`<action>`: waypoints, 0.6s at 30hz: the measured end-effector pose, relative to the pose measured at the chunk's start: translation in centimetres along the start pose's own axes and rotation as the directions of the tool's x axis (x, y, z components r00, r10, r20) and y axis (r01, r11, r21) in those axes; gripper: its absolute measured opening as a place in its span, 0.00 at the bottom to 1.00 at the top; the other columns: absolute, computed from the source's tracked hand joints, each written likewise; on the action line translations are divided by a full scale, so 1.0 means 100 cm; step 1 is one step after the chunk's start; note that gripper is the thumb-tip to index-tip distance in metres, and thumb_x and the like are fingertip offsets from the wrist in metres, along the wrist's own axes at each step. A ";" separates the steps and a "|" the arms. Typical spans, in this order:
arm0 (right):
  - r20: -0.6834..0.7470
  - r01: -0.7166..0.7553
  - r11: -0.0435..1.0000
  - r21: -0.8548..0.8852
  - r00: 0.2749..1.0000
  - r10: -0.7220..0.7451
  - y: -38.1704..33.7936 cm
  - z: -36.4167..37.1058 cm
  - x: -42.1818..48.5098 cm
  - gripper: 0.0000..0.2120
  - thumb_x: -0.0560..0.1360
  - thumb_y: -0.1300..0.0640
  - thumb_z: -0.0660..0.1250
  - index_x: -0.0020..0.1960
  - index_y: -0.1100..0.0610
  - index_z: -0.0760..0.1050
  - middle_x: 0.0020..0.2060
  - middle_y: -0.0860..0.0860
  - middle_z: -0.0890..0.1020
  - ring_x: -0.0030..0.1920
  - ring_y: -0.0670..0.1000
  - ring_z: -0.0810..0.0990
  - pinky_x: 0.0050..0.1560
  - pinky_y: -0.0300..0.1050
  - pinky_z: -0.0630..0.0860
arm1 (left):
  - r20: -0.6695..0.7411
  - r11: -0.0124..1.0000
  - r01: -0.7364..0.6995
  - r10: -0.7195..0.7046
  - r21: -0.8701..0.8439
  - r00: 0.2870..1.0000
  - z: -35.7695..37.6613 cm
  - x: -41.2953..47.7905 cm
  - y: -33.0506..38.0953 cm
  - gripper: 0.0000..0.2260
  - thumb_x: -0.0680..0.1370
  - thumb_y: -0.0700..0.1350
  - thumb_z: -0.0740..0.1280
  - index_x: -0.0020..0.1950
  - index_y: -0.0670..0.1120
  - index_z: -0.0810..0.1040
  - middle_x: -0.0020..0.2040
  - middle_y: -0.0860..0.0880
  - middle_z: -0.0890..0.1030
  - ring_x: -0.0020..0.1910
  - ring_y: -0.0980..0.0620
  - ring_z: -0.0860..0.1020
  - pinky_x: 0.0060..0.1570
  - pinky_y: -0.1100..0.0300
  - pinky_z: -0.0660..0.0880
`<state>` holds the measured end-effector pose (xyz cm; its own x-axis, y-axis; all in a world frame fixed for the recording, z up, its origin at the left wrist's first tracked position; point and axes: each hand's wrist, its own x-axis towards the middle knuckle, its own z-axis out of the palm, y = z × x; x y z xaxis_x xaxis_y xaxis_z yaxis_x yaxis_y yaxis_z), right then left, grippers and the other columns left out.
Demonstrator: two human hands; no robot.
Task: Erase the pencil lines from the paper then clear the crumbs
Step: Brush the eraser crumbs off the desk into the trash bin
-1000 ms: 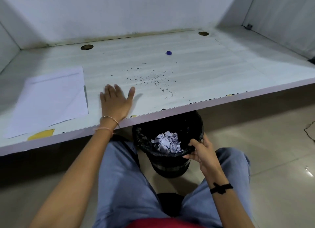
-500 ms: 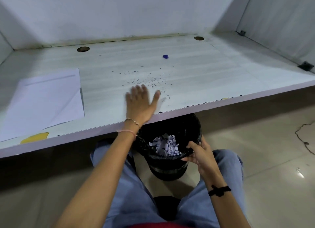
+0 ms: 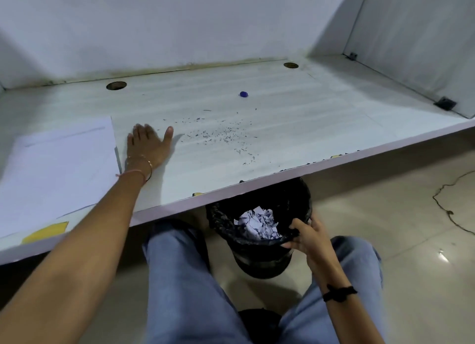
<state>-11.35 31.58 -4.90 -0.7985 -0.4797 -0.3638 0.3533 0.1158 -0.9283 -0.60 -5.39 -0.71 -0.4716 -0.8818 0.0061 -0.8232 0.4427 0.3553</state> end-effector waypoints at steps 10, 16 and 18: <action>-0.007 -0.038 0.999 -0.029 0.999 0.037 -0.009 0.005 0.004 0.17 0.77 0.70 0.59 0.62 0.55 0.71 0.37 0.52 0.77 0.28 0.47 0.79 0.25 0.41 0.78 | 0.126 0.717 -0.674 0.662 0.178 0.738 0.016 -0.030 0.082 0.38 0.80 0.63 0.37 0.70 0.37 0.68 0.72 0.29 0.62 0.73 0.32 0.62 0.64 0.34 0.64; -0.034 -0.052 0.997 -0.053 0.998 0.051 -0.013 0.007 0.006 0.19 0.78 0.70 0.59 0.64 0.52 0.70 0.38 0.53 0.75 0.30 0.50 0.78 0.26 0.43 0.79 | 0.084 0.984 -0.080 0.067 0.161 0.994 -0.002 0.059 0.014 0.33 0.83 0.60 0.44 0.79 0.36 0.50 0.79 0.37 0.51 0.79 0.43 0.48 0.76 0.44 0.45; -0.043 -0.060 0.997 -0.058 0.997 0.058 -0.013 0.009 0.008 0.20 0.78 0.70 0.58 0.64 0.52 0.70 0.38 0.53 0.75 0.27 0.49 0.77 0.25 0.43 0.79 | 0.065 0.969 -0.222 0.216 0.109 0.974 0.004 0.062 0.034 0.35 0.83 0.61 0.47 0.77 0.34 0.54 0.78 0.36 0.55 0.78 0.42 0.53 0.76 0.47 0.50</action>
<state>-12.02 30.30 -3.97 -0.7972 -0.4340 -0.4197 0.3718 0.1947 -0.9077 -6.46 -9.24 0.13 -0.6579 -0.7528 0.0220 -0.7273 0.6426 0.2411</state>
